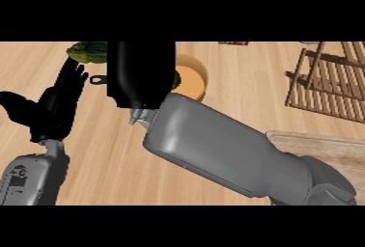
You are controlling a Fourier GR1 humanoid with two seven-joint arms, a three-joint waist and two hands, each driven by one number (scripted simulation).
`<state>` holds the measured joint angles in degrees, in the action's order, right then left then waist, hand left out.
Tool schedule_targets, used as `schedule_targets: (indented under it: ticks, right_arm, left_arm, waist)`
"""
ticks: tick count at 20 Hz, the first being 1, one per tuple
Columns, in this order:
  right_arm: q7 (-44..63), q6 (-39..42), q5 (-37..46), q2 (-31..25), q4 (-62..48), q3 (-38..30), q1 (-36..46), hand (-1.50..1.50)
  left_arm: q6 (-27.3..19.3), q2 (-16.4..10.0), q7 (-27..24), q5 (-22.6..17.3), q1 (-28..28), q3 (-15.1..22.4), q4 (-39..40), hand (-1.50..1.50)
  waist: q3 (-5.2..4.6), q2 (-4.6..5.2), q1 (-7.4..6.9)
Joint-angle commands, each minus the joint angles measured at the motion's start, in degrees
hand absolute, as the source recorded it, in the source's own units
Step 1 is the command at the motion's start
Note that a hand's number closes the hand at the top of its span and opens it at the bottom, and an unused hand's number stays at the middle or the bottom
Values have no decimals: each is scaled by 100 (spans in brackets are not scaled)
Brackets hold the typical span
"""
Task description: Pick the squash from the cutting board and place it in the pot
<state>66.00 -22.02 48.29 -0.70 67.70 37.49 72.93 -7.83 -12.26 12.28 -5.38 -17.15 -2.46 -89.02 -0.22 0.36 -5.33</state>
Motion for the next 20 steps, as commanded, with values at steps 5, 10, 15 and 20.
schedule_targets:
  ticks: [5, 10, 15, 20]
  right_arm:
    - [565, -558, 479, 67, -1528, 184, 133, 150]
    - [530, -393, 600, 68, -2659, 136, 538, 150]
    - [-124, -1058, 229, 68, -3364, 118, 217, 150]
    - [-502, -1464, -550, 69, -3513, -352, -47, 150]
  left_arm:
    - [-52, -27, 102, 32, 215, -36, -187, 0]
    - [103, -48, -63, -117, 129, -152, 11, 0]
    - [11, -45, 113, -35, 236, -98, -364, 0]
    - [16, -46, 132, 3, -15, -90, -179, 0]
  waist:
    - [3, -13, 167]
    - [1, 42, 158]
    - [12, 56, 109]
    - [16, 114, 79]
